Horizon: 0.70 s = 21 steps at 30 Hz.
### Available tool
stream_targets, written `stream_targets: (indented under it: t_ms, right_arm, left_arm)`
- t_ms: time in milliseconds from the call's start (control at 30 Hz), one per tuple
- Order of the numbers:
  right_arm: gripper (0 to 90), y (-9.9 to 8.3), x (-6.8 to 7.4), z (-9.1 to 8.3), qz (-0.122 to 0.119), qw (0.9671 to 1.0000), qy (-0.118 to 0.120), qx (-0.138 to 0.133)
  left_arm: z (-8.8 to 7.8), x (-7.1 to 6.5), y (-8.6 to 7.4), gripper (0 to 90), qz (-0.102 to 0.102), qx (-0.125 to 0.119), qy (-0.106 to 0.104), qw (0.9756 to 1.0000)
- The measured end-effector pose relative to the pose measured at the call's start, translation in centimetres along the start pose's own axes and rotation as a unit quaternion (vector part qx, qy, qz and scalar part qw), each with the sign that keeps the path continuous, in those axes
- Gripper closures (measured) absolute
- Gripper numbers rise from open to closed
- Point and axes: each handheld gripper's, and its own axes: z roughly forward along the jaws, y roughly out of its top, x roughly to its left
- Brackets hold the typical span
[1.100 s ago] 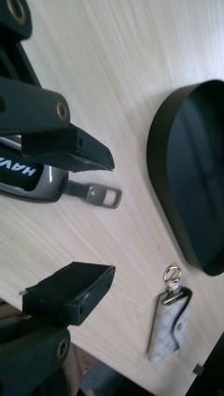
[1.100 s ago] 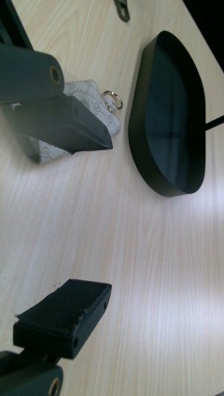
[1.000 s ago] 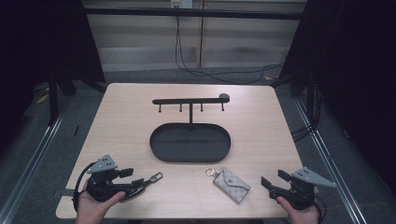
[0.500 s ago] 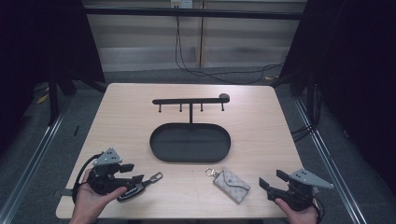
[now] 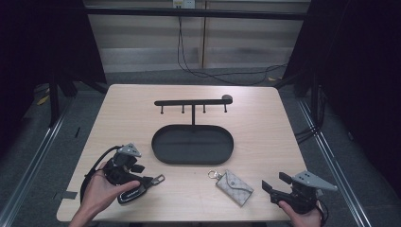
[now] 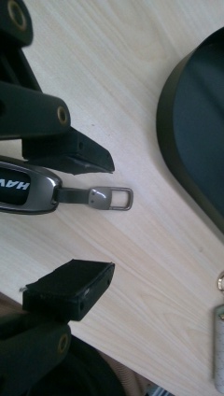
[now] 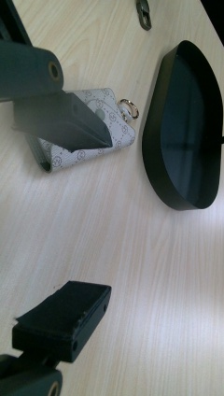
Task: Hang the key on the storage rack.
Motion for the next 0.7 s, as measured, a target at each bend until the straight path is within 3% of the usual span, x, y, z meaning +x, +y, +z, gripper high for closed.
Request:
stream_targets:
  t_ms: [67, 233, 433, 700]
  right_arm:
    - [23.9, 0.0, 0.0, 0.1, 0.001, 1.0000, 0.001, 0.001]
    - [23.9, 0.0, 0.0, 0.1, 0.001, 1.0000, 0.001, 0.003]
    - [23.9, 0.0, 0.0, 0.1, 0.002, 1.0000, 0.001, 0.004]
    - [23.9, 0.0, 0.0, 0.1, 0.003, 1.0000, 0.002, 0.004]
  left_arm:
    - [0.2, -0.1, 0.5, 47.7, 0.005, 0.024, 0.008, 0.9997]
    - [1.2, 0.1, 1.6, 51.8, 0.013, 0.054, 0.010, 0.9984]
    - [2.8, -0.4, 2.8, 51.2, 0.025, 0.104, 0.016, 0.9941]
    - [3.7, -0.2, 3.5, 52.2, 0.031, 0.139, 0.021, 0.9896]
